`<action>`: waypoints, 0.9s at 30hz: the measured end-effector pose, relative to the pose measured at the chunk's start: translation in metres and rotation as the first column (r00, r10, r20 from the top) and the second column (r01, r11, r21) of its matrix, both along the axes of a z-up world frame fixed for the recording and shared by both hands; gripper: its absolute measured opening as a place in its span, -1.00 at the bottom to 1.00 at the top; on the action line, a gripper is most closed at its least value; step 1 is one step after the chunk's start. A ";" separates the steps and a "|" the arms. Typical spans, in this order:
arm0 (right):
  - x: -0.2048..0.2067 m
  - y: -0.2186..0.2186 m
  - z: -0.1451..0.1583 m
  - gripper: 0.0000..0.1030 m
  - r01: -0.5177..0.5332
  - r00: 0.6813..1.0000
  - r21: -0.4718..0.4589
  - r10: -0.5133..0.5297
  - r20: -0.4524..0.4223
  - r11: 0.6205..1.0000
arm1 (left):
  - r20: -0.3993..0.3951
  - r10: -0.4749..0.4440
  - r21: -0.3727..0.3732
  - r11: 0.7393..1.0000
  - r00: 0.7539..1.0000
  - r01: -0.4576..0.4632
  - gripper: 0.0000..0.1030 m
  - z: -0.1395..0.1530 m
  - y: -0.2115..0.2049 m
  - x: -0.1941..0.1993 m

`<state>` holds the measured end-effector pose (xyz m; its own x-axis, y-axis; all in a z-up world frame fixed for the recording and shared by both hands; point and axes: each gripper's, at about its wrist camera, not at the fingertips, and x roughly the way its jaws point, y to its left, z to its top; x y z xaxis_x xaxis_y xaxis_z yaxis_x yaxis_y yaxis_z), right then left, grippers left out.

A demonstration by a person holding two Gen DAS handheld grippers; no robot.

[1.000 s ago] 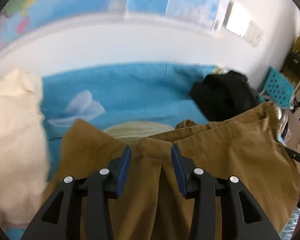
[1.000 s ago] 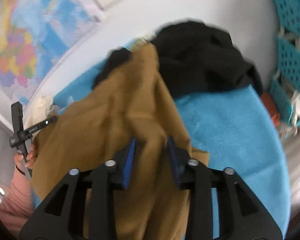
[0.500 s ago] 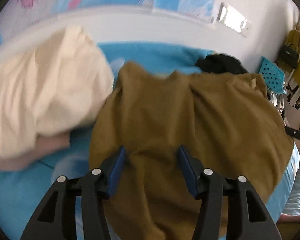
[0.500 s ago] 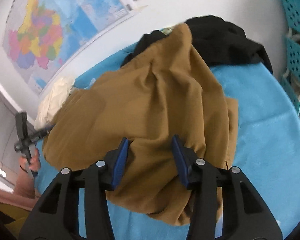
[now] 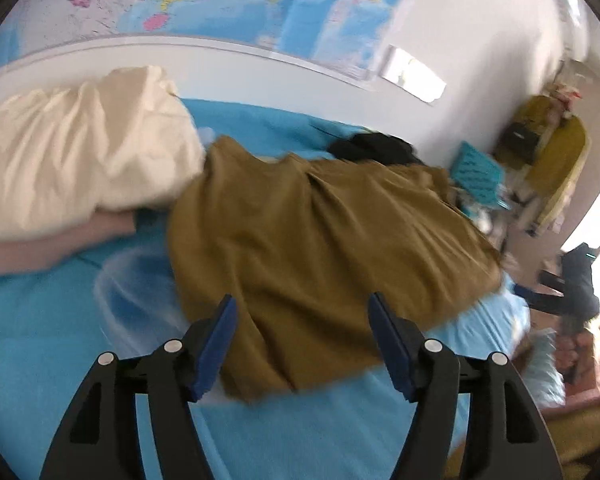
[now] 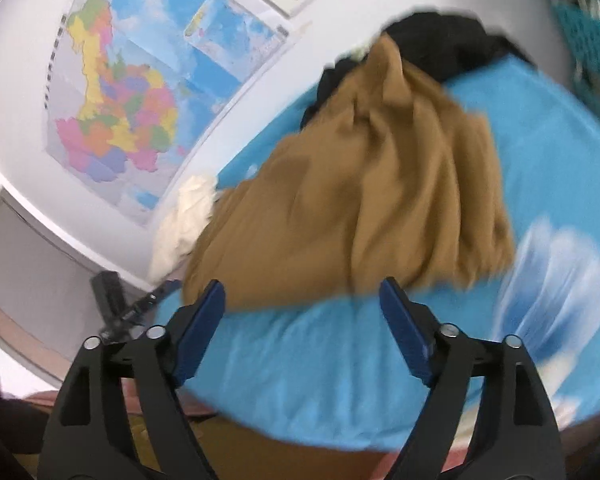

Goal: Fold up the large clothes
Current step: 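Lower the folded shirt onto the bed and open both grippers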

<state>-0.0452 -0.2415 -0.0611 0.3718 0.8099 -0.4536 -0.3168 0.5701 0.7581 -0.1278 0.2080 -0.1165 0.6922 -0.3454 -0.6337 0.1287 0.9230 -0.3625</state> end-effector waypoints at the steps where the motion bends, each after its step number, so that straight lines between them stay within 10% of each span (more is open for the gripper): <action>1: 0.000 0.003 -0.005 0.57 -0.004 1.000 0.021 0.005 -0.021 1.000 | 0.000 -0.026 -0.008 1.000 1.000 0.026 0.29 -0.001 -0.004 -0.006; 13: 0.027 0.033 -0.024 0.66 0.085 0.988 0.051 -0.078 -0.131 0.995 | -0.148 -0.148 -0.201 0.973 0.978 0.116 0.39 -0.048 -0.035 -0.009; 27: 0.034 0.046 -0.022 0.90 0.259 0.960 0.032 -0.254 -0.113 0.965 | -0.187 -0.035 -0.387 0.921 0.982 -0.041 0.72 -0.054 -0.028 0.031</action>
